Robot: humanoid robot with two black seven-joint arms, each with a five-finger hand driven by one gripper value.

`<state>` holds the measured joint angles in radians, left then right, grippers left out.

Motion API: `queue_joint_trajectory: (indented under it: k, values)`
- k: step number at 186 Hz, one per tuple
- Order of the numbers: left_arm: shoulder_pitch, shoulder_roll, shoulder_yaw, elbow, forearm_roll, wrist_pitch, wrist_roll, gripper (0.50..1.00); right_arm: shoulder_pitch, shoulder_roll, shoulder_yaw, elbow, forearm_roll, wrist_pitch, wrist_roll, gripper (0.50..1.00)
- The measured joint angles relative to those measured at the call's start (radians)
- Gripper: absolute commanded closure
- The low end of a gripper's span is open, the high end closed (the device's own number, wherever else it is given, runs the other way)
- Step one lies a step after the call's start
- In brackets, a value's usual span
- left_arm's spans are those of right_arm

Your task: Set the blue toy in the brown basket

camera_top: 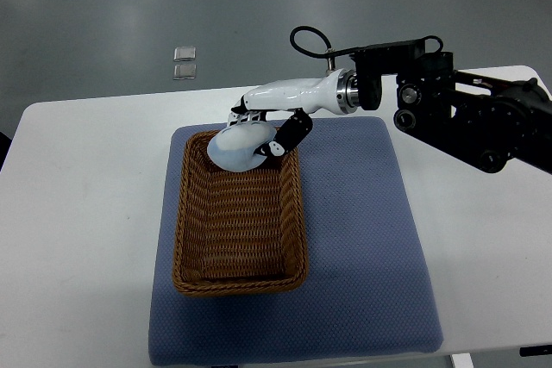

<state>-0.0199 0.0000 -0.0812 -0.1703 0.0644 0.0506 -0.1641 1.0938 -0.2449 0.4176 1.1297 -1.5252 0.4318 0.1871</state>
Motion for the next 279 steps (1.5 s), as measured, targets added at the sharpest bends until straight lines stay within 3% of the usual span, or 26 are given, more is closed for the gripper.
queue_joint_trajectory:
  k: [34,52,69,135,144,180,195,279]
  values:
    - [0.0,0.0,0.0,0.0,0.0,0.0,0.0,0.5,-0.036,0.049,-0.006,-0.019,-0.004,-0.006,-0.002,0.908]
    - [0.0,0.0,0.0,0.0,0.0,0.0,0.0,0.5,-0.045,0.058,-0.007,-0.021,-0.004,-0.009,-0.008,0.842]
    - [0.0,0.0,0.0,0.0,0.0,0.0,0.0,0.5,-0.055,0.059,-0.009,-0.022,-0.004,-0.015,-0.01,0.746]
    - [0.0,0.0,0.0,0.0,0.0,0.0,0.0,0.5,-0.071,0.057,-0.008,-0.024,-0.001,-0.025,-0.007,0.673]
    - [0.0,0.0,0.0,0.0,0.0,0.0,0.0,0.5,-0.072,0.056,-0.007,-0.024,0.0,-0.025,-0.006,0.64]
    - [0.0,0.0,0.0,0.0,0.0,0.0,0.0,0.5,-0.072,0.052,-0.006,-0.024,0.003,-0.024,-0.004,0.634]
    - [0.0,0.0,0.0,0.0,0.0,0.0,0.0,0.5,-0.072,0.049,-0.002,-0.024,0.005,-0.023,-0.004,0.605]
    - [0.0,0.0,0.0,0.0,0.0,0.0,0.0,0.5,-0.078,0.017,0.13,-0.05,0.039,-0.025,-0.003,0.603]
